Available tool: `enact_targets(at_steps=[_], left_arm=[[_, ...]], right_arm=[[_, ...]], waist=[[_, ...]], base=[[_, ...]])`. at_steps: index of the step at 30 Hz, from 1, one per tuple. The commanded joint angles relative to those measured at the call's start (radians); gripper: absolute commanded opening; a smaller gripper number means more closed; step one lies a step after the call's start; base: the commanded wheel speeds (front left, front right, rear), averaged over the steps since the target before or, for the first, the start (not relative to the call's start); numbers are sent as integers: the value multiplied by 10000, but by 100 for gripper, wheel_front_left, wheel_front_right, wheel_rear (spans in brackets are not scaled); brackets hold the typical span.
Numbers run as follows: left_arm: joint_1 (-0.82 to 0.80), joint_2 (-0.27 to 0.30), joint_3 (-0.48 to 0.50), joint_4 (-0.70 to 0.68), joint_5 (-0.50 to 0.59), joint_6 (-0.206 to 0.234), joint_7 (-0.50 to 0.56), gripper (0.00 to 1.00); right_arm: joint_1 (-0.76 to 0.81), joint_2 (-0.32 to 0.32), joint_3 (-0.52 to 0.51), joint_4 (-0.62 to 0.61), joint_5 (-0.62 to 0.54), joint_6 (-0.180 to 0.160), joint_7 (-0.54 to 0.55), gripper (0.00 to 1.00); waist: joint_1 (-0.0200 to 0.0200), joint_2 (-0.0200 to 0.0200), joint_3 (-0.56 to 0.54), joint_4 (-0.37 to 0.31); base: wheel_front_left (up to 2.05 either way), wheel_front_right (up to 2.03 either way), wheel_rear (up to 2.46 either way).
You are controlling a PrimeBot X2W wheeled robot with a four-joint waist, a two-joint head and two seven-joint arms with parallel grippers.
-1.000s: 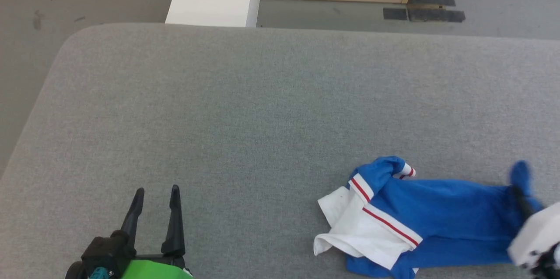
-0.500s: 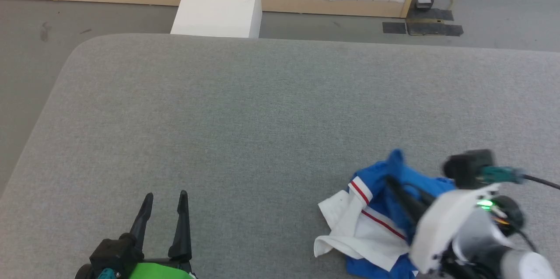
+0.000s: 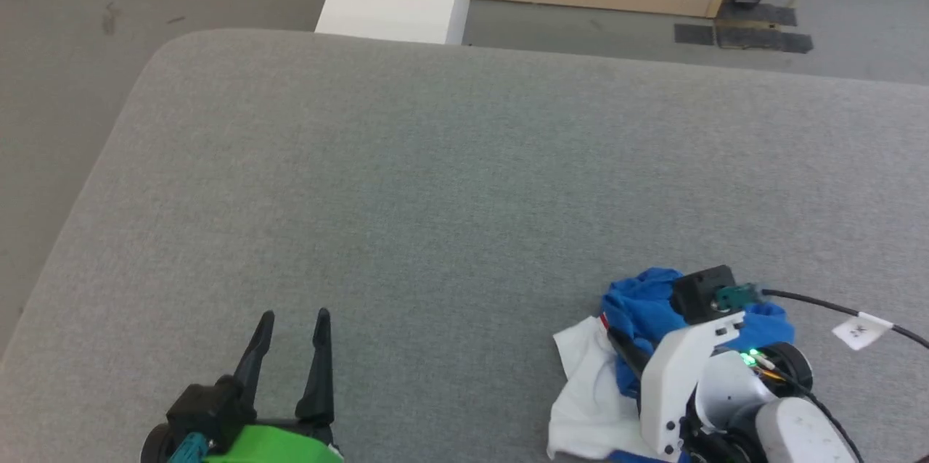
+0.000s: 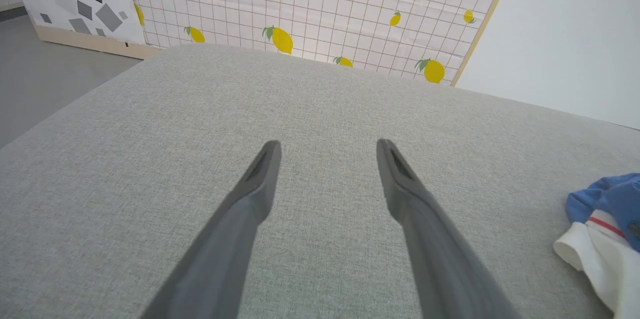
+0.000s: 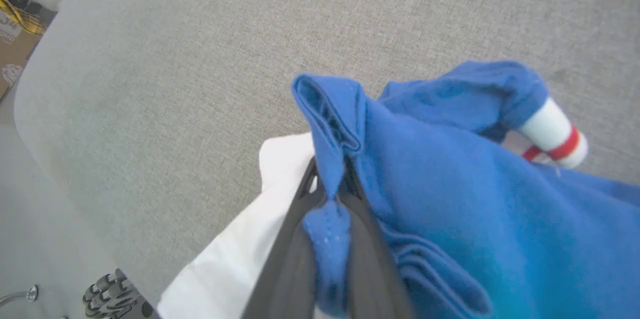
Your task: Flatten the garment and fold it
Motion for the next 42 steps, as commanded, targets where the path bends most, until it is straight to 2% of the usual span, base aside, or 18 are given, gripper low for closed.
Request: enact_targets(at_steps=[1,2,3,4,5,6,11,17,23,27,33,42], left_arm=[[-215,-66,-9,60,136,-49,-47,100],[-255,-80,-17,89,130,-57,-47,100],[-284,-91,-21,110,124,-63,-47,100],[-313,-101,-21,131,117,-68,-47,100],[-331,-109,-17,141,112,-72,-47,100],[-347,-116,-7,148,106,-74,-47,100],[-289,-96,97,98,99,-43,-47,100],[-207,-102,189,49,76,-12,-47,100],[-213,-130,263,-22,95,6,-47,100],[-210,-141,312,-113,137,11,-47,100],[-257,-112,327,-169,179,-63,-47,100],[-369,14,309,-165,215,-89,-22,100]], right_arm=[[-215,33,-20,335,-60,-13,-134,0],[-290,61,-15,604,-103,-13,-214,7],[-351,75,1,798,-155,-13,-272,21],[-422,100,-7,1001,-181,-13,-363,47],[-477,122,-23,1134,-189,-13,-446,87],[-544,145,-23,1268,-217,-13,-524,100],[-756,208,197,1191,-84,-13,-288,100],[-722,39,148,-514,503,-13,420,100],[-139,-30,-1302,-2674,649,-13,734,100],[509,31,-2657,-3376,382,-13,788,100],[1626,-37,-3570,-3306,-217,-13,1032,100],[1877,167,-3753,-2351,-78,-13,939,100]], waist=[[0,0,97,107],[0,0,108,130],[0,0,114,144],[0,0,117,152],[0,0,116,156],[0,0,113,152],[0,0,101,-23],[0,0,145,-392],[0,0,238,-700],[0,0,324,-847],[0,0,528,-916],[0,0,764,-729]], base=[[0,0,0],[0,0,0],[0,0,0],[0,0,0],[0,0,0],[0,0,0],[0,0,0],[0,0,0],[0,0,0],[0,0,0],[0,0,0],[0,0,0]])
